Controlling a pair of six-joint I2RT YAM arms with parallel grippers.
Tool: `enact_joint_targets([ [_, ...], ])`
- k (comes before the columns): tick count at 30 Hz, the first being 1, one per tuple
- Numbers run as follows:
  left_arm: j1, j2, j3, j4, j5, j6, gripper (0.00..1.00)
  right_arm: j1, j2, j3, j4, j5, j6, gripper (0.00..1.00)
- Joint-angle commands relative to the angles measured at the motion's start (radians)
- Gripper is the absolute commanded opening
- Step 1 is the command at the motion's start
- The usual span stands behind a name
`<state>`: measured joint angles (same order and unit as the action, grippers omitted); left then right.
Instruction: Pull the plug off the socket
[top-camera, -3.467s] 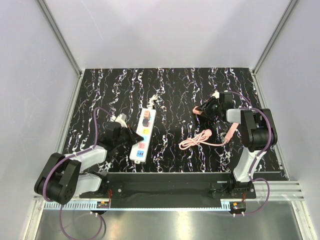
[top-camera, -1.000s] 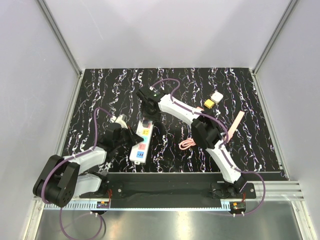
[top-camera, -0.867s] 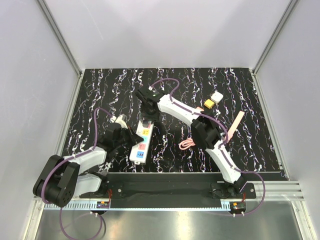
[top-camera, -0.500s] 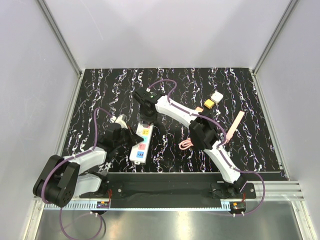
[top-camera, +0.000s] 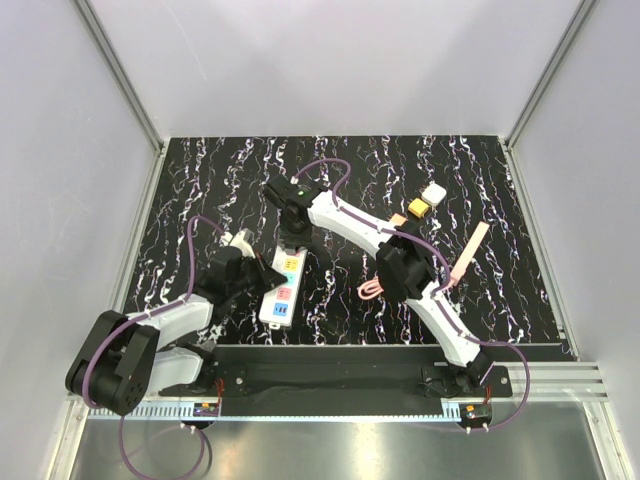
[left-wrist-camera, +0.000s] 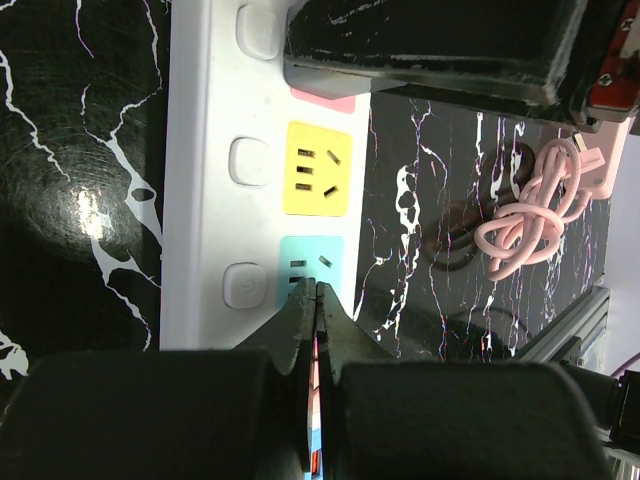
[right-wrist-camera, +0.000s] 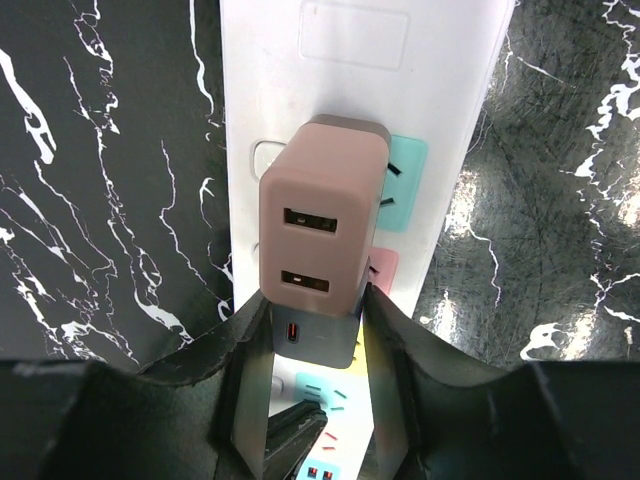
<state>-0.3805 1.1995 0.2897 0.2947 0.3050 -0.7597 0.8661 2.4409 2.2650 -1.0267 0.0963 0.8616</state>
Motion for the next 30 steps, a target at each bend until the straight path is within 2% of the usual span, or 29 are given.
enact_joint_targets([
  [1,-0.012,0.029,-0.049,-0.154,-0.027,0.031,0.0,0.013,0.012,0.073,-0.015,0.025,-0.009,0.13],
  [2,-0.012,0.031,-0.047,-0.154,-0.027,0.033,0.0,0.013,0.017,0.094,-0.036,0.031,-0.01,0.09],
  [3,-0.012,0.035,-0.049,-0.154,-0.029,0.033,0.0,0.014,0.018,0.103,-0.047,0.034,-0.013,0.0],
  [14,-0.014,0.057,-0.04,-0.155,-0.026,0.023,0.0,0.014,0.036,0.214,-0.154,0.066,-0.029,0.0],
  [22,-0.02,0.077,-0.03,-0.157,-0.029,0.023,0.0,0.019,0.041,0.235,-0.167,0.083,-0.038,0.0],
  [30,-0.031,0.098,-0.026,-0.155,-0.035,0.023,0.0,0.019,0.101,0.373,-0.21,0.092,-0.039,0.0],
])
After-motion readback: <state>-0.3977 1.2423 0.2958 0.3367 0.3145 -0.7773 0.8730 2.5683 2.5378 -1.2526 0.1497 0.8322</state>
